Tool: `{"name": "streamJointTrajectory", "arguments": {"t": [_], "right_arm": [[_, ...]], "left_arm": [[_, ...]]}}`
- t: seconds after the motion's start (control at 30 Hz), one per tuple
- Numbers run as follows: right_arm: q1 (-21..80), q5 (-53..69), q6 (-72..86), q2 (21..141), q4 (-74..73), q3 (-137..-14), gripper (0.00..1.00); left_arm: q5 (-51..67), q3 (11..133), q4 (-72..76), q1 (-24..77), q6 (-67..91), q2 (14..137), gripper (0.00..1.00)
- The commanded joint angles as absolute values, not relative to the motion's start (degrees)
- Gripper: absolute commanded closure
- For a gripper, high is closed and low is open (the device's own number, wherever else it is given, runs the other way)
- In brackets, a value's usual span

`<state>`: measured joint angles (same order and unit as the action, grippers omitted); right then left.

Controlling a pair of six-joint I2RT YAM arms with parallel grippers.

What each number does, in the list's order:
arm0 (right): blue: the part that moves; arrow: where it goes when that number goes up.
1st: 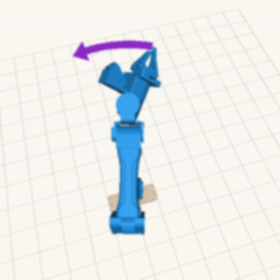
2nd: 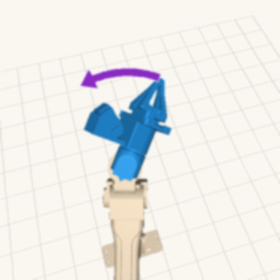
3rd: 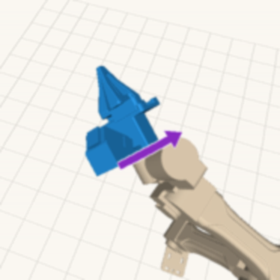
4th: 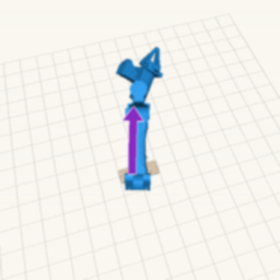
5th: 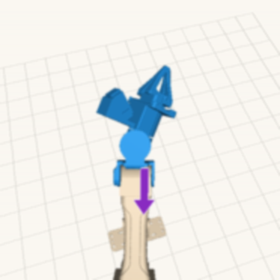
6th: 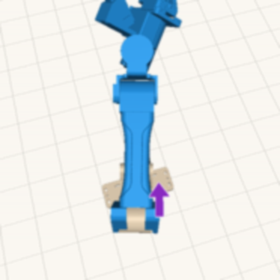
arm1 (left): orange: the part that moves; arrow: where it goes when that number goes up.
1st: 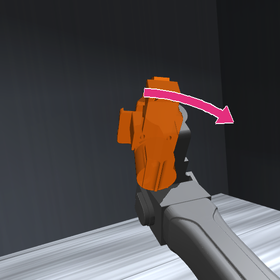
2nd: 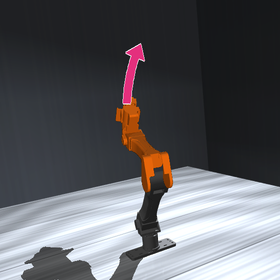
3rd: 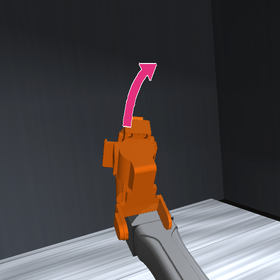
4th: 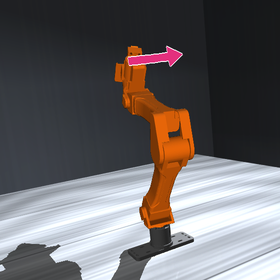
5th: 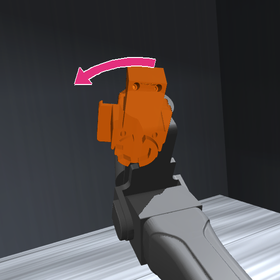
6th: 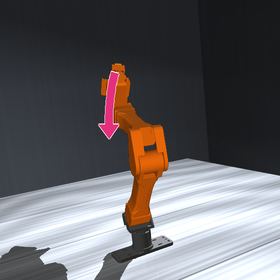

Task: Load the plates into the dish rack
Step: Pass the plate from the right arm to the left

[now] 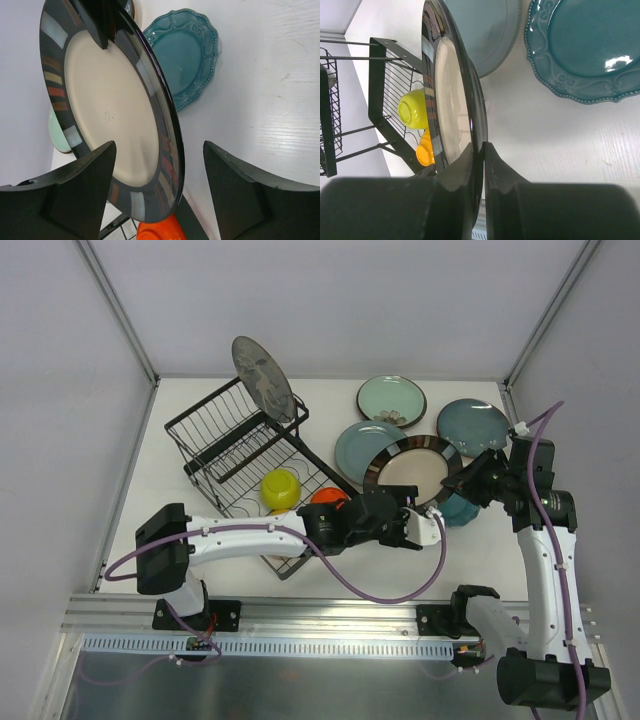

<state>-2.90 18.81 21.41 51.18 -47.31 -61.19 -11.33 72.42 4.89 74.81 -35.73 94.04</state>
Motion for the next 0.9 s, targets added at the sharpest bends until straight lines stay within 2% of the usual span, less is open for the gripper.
{"name": "streamJointTrajectory", "arguments": {"t": [0.0, 0.07, 0.4, 0.67, 0.73, 0.77, 0.8, 0.87], "right_arm": [[-2.37, 23.47, 23.99, 48.95, -41.92, -66.09, 0.99], [-2.29, 23.47, 24.17, 48.78, -42.01, -66.01, 0.99], [-2.2, 22.85, 25.22, 48.43, -42.1, -65.65, 0.99], [-2.2, 23.47, 26.1, 47.81, -41.75, -64.6, 0.99], [-2.2, 22.86, 26.02, 47.81, -41.84, -64.6, 0.97], [-2.2, 22.59, 25.84, 47.81, -42.01, -64.51, 0.94], [-2.2, 22.33, 25.84, 47.81, -42.1, -64.51, 0.91], [-2.2, 22.15, 25.75, 47.81, -42.1, -64.25, 0.85]], "left_arm": [[-14.15, 75.58, 7.73, 75.85, -38.14, 95.27, 0.3], [-14.67, 75.67, 7.82, 76.02, -38.93, 95.89, 0.32], [-16.87, 75.85, 8.09, 76.55, -39.2, 97.03, 0.55], [-19.07, 75.67, 8.26, 76.73, -38.59, 97.12, 0.81], [-20.12, 75.67, 8.26, 76.73, -37.54, 96.94, 0.88], [-20.39, 75.41, 8.26, 76.73, -37.18, 96.68, 0.96], [-20.65, 75.32, 8.26, 76.73, -36.83, 96.59, 1.0], [-21.35, 74.8, 8.17, 76.73, -35.34, 95.54, 1.0]]}}
